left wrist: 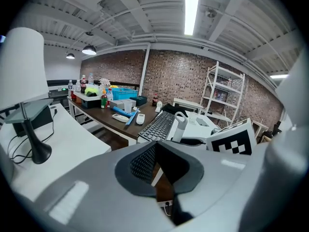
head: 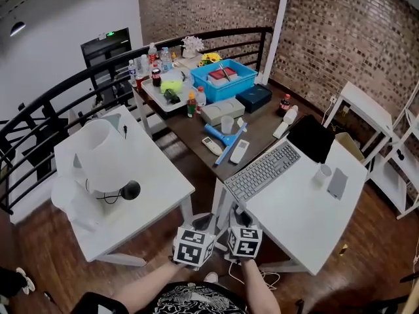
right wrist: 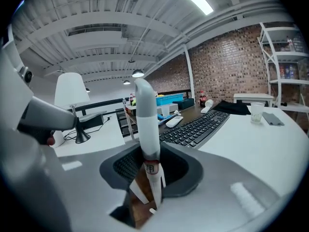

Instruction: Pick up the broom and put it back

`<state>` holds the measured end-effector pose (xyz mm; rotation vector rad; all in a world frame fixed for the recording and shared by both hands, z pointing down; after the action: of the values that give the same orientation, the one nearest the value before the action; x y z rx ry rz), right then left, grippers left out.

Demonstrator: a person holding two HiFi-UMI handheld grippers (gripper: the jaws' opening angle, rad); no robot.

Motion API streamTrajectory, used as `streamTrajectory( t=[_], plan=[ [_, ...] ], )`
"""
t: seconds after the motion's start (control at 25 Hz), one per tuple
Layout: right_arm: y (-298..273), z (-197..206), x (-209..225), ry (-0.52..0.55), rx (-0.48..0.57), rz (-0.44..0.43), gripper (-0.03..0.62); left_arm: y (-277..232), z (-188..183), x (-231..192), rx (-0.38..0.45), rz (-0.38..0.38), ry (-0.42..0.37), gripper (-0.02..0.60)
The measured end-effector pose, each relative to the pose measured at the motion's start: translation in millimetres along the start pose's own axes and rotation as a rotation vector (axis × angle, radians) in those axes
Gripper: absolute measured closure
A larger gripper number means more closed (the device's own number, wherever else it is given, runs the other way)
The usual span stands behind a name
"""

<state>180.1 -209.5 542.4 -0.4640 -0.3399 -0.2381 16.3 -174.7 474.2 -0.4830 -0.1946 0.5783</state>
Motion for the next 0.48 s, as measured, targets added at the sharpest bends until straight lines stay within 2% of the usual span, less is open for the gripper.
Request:
streamTrajectory(
  t=[0.24,0.48],
  plan=[
    [23,-2,-26,0.006,0.035,0.030,0.494,23,9,-10,0.006,0.026,-0.004,0.575],
    [56,-13,-53,0.013,0.118,0.045,0.496,42,8,-21,0.054,0.033,-0.063,0.575]
  ],
)
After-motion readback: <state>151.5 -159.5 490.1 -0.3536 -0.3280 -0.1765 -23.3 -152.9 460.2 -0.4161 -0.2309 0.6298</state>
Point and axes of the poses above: the fingertips, and each gripper's own axes: y backward along the fingers, x to its right, z out of its underside, the point moved 10 cm from there along y, backward along the fingers, and after that the axes turned 15 degrees about -y, right-handed, at the moved point
